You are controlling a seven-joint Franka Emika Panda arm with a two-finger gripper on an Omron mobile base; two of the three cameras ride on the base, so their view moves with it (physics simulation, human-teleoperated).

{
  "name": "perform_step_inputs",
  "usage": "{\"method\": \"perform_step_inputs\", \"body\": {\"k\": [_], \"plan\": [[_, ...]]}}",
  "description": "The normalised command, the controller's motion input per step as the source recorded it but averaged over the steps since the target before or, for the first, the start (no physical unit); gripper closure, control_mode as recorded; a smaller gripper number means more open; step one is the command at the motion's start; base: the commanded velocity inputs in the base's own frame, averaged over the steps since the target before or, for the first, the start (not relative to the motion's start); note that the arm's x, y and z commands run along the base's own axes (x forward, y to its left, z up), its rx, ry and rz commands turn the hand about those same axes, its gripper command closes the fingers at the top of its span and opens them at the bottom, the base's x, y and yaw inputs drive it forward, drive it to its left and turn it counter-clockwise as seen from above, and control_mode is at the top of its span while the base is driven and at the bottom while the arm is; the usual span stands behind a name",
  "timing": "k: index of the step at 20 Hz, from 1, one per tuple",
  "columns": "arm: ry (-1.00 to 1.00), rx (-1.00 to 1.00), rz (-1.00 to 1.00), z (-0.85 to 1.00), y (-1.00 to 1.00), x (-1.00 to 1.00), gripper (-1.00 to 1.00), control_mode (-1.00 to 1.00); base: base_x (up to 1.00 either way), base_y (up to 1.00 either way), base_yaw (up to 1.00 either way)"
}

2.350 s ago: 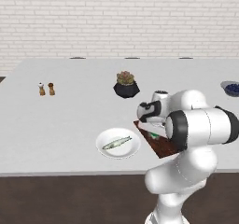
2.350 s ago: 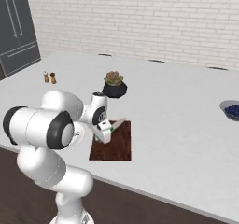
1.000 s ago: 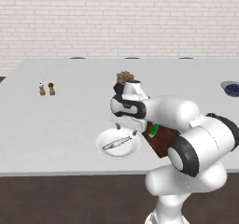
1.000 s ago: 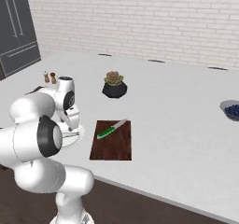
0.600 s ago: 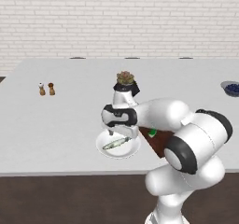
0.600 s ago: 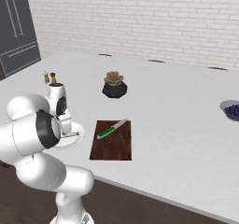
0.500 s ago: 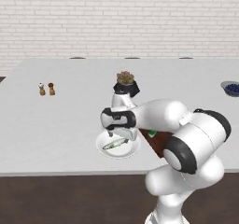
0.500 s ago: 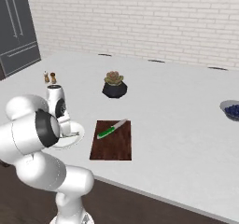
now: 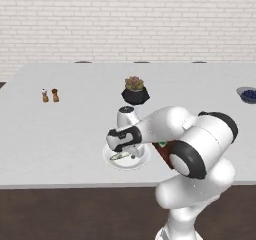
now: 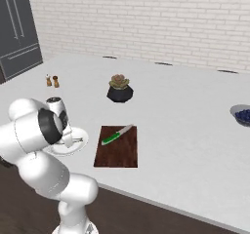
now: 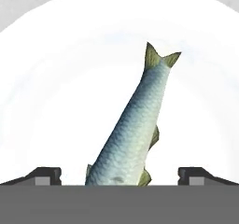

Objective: Pick up the knife from the drawer and place it on the cutting board. Then place the meat from the plate to the cutting board.

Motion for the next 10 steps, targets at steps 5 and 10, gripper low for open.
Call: {"method": "perform_step_inputs", "body": {"k": [5,10], "plan": [[0.00,0.00,-0.06,-0.16,0.00,0.58,-1.00,-1.00,0.00,0.00,0.00],[0.00,-0.01,-0.03,-0.24,0.05,-0.10,1.00,-1.00,0.00,0.00,0.00]]}}
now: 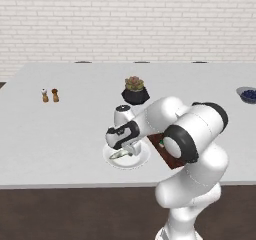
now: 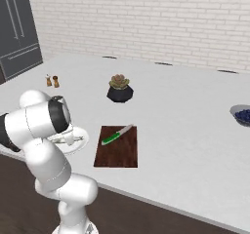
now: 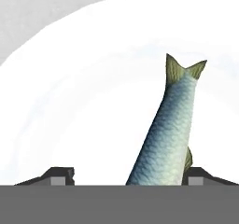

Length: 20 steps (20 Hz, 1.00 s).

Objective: Pick up the knife from the drawer and place it on the cutting board. Then place the meat from the plate to the cutting board.

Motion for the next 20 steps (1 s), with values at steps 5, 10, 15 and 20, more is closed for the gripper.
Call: {"method": "perform_step_inputs", "body": {"k": [5,10,15,20], "plan": [[-0.01,0.00,-0.09,-0.02,-0.07,-0.44,1.00,-1.00,0.00,0.00,0.00],[-0.09,0.03,-0.14,0.64,-0.62,-0.58,1.00,-1.00,0.00,0.00,0.00],[-0.09,0.10,-0.13,1.00,-0.95,-0.43,1.00,-1.00,0.00,0.00,0.00],[0.00,0.03,-0.08,0.50,-1.00,-0.19,1.00,-1.00,0.00,0.00,0.00]]}}
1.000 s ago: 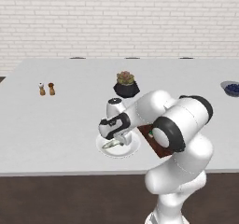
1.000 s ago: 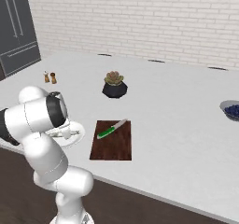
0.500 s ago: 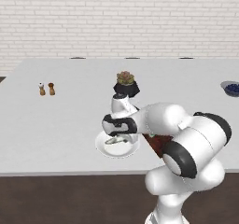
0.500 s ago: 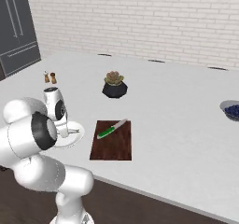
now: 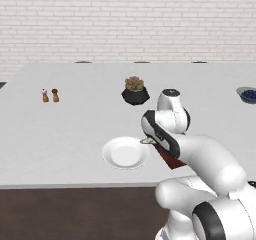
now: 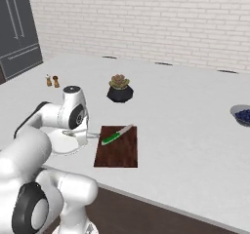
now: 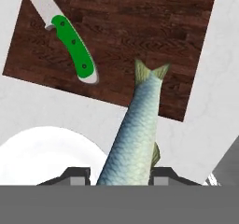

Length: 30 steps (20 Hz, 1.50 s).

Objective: Pick up the knife from the drawer and place it on the cutting board. Then place the meat from the plate to the cutting board.

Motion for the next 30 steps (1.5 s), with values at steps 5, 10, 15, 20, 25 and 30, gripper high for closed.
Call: {"method": "perform_step_inputs", "body": {"k": [5,10,15,20,25,30], "plan": [[0.11,0.00,-0.04,-0.03,-1.00,0.03,1.00,-1.00,0.00,0.00,0.00],[0.19,0.00,0.00,-0.28,-0.94,0.46,1.00,-1.00,0.00,0.00,0.00],[0.26,0.00,0.00,-0.40,-0.38,0.78,1.00,-1.00,0.00,0.00,0.00],[0.23,0.00,0.00,-0.49,0.01,0.63,1.00,-1.00,0.00,0.00,0.00],[0.04,0.00,0.00,-0.07,-0.08,-0.27,-1.00,-1.00,0.00,0.00,0.00],[-0.12,0.00,-0.01,0.27,-0.02,-0.69,-1.00,-1.00,0.00,0.00,0.00]]}}
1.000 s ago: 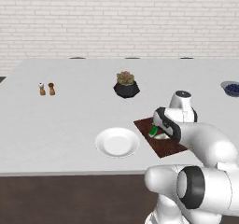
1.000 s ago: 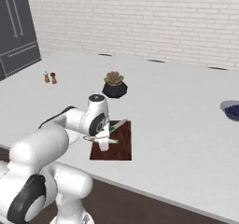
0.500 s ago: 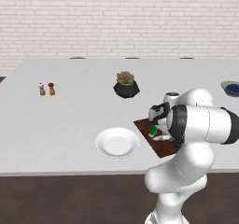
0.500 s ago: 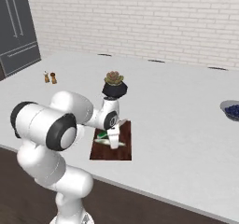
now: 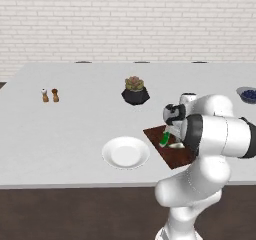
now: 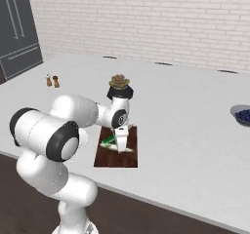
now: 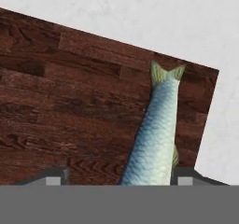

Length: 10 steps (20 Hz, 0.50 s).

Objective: Pick up the knife from the drawer and place it on the cutting board. Then place the meat from the plate to the cutting board.

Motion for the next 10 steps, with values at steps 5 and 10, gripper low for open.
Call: {"method": "perform_step_inputs", "body": {"k": [5,10], "plan": [[-0.29,0.00,-0.08,0.47,0.01,-0.29,-1.00,-1.00,0.00,0.00,0.00],[-0.35,0.00,-0.13,0.36,0.24,-0.01,-1.00,-1.00,0.00,0.00,0.00]]}}
